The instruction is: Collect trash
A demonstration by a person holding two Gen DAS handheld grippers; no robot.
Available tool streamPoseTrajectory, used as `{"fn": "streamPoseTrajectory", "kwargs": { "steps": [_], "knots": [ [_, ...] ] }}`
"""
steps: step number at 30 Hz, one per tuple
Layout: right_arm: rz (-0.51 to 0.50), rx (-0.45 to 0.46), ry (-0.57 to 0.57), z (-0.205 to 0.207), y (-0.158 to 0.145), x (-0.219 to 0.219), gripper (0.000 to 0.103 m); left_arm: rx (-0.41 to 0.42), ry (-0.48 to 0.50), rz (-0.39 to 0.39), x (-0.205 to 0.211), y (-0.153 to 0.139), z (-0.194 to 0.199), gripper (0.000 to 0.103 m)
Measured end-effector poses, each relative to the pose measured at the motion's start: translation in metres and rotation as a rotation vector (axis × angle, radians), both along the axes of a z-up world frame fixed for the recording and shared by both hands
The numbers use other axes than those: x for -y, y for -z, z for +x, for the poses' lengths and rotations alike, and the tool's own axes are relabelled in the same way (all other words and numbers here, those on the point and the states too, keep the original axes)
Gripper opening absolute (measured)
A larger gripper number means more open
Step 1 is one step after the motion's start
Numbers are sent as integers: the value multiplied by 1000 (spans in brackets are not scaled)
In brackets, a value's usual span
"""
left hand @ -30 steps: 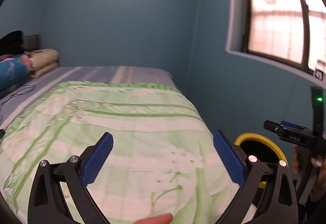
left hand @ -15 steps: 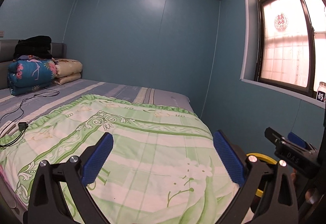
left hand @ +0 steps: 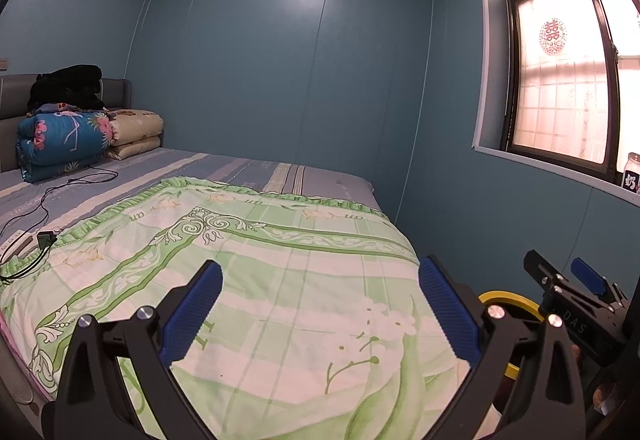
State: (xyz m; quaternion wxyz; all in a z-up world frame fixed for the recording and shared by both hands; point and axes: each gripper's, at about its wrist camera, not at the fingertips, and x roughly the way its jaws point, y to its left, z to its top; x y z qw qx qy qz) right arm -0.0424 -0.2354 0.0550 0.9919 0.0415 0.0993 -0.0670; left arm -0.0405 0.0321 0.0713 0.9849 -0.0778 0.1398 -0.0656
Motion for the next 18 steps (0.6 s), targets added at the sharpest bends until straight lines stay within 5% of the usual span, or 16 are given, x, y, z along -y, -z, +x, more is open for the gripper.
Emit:
{"fn": "streamPoseTrajectory", "kwargs": {
  "steps": [18],
  "knots": [
    [20,-39,0,6,8,3,95,-16,6,-12,-1,2,3,95]
  ]
}}
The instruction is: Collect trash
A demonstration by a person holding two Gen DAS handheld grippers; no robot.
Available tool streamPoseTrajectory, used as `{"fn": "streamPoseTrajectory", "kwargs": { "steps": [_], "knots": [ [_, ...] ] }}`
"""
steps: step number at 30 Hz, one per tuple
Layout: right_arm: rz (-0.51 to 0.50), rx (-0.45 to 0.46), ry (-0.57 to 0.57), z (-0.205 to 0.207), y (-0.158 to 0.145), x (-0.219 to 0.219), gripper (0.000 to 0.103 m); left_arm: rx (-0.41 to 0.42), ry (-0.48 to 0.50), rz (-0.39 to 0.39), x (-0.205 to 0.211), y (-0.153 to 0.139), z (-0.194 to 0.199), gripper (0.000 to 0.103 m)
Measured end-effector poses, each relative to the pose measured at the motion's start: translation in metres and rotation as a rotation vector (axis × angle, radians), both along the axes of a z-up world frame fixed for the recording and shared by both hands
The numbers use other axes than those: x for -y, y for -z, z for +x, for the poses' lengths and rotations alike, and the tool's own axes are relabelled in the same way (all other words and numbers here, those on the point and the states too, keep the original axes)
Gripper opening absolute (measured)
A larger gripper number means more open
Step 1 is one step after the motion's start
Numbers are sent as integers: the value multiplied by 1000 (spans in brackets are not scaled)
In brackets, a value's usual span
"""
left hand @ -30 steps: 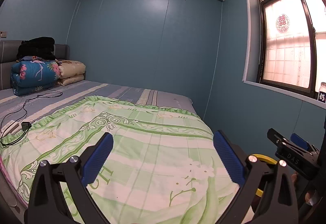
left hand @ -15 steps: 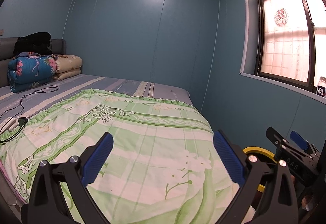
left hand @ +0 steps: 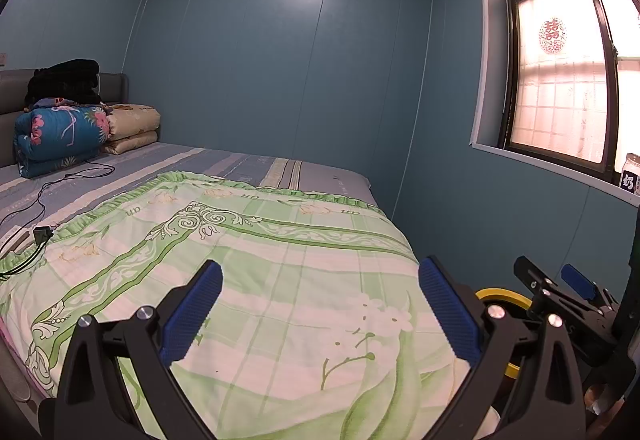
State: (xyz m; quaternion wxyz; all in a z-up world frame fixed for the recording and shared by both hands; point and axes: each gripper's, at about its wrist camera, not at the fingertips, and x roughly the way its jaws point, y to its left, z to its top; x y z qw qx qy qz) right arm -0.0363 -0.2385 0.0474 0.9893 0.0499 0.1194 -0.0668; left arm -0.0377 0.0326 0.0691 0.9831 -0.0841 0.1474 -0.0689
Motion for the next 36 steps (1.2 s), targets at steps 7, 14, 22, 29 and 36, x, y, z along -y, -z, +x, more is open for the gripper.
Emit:
{"fn": "streamPoseTrajectory", "kwargs": {
  "steps": [7,14,22,29,36],
  "knots": [
    [2,-7,-1,2,0,2,95,-2,6,2,1,1,1,95],
    [3,-12,-2,3,2,2,95,-5,12,5,2,3,2,95],
    [1,-19,-2,5,3,3,95,-12,16,4,2,4,4,95],
    [2,-24,-2,6,5,3,95,-15,21,6,2,6,4,95],
    [8,-37,-8,9,7,5,95,-18,24,4,3,7,4,95]
  ]
}}
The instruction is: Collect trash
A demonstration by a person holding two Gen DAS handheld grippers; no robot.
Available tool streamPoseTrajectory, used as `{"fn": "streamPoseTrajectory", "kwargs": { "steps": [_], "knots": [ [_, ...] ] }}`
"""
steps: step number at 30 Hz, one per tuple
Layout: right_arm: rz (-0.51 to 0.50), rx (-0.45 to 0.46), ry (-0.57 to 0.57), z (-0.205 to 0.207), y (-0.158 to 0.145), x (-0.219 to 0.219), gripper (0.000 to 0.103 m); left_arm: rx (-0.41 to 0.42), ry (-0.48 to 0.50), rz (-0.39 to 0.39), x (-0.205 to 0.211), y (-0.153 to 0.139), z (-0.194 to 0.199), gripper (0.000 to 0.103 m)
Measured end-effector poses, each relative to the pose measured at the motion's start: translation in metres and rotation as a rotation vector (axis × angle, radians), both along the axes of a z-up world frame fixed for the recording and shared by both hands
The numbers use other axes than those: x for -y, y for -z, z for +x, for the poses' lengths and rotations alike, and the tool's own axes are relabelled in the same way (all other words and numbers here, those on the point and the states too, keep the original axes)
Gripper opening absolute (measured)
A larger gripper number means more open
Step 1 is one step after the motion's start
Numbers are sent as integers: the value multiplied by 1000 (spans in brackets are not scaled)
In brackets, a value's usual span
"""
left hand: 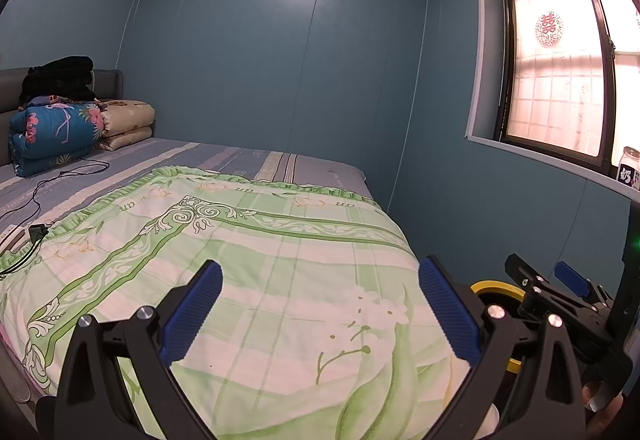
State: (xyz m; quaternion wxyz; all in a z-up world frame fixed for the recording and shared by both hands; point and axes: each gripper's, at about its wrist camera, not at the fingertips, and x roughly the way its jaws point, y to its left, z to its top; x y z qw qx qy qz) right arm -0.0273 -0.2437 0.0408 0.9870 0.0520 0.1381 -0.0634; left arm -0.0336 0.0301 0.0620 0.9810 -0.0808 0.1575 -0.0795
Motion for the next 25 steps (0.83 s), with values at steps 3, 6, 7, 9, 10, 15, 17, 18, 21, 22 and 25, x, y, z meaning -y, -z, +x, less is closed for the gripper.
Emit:
{"fn": "streamPoseTrajectory", "kwargs": {
  "steps": [3,6,7,9,10,15,17,18,21,22,25],
  "knots": [
    [0,-2,1,0,1,0,95,0,1,3,0,0,0,95],
    [0,-3,0,0,1,0,95,-2,7,4,1,1,1,95],
    [0,-3,-1,0,1,0,95,-3,7,5,1,1,1,95],
    [-1,-6,-1,0,2,0,95,-4,10,4,1,1,1,95],
    [-3,-8,-1,0,2,0,95,-4,12,4,1,1,1,95],
    [0,-12,0,0,3,0,95,6,15,18,4,2,0,95],
    [-1,-12,0,0,3,1,95,10,15,18,4,2,-1,95],
    [-1,-12,0,0,3,1,95,7,16,17,4,2,0,95],
    [0,-15,0,0,3,1,95,-4,27,4,3,3,0,95],
    [1,-18,0,1,3,1,95,-6,27,1,3,3,0,95],
    [5,-21,-1,1,3,1,95,-6,26,3,2,3,0,95]
  ]
}}
